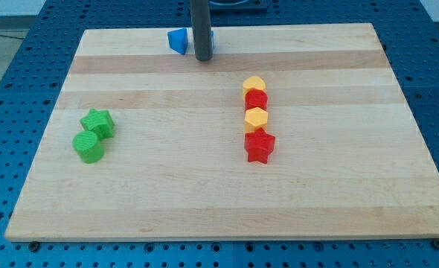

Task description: Point your arm below the triangle

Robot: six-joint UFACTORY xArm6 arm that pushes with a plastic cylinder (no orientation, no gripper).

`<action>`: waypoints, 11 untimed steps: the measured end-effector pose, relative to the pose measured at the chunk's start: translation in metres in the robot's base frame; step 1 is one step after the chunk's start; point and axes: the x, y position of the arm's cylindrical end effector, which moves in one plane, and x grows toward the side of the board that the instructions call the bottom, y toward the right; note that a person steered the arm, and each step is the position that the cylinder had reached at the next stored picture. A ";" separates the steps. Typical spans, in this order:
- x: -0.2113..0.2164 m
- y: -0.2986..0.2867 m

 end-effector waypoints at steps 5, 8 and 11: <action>0.025 -0.021; -0.007 -0.052; 0.009 -0.050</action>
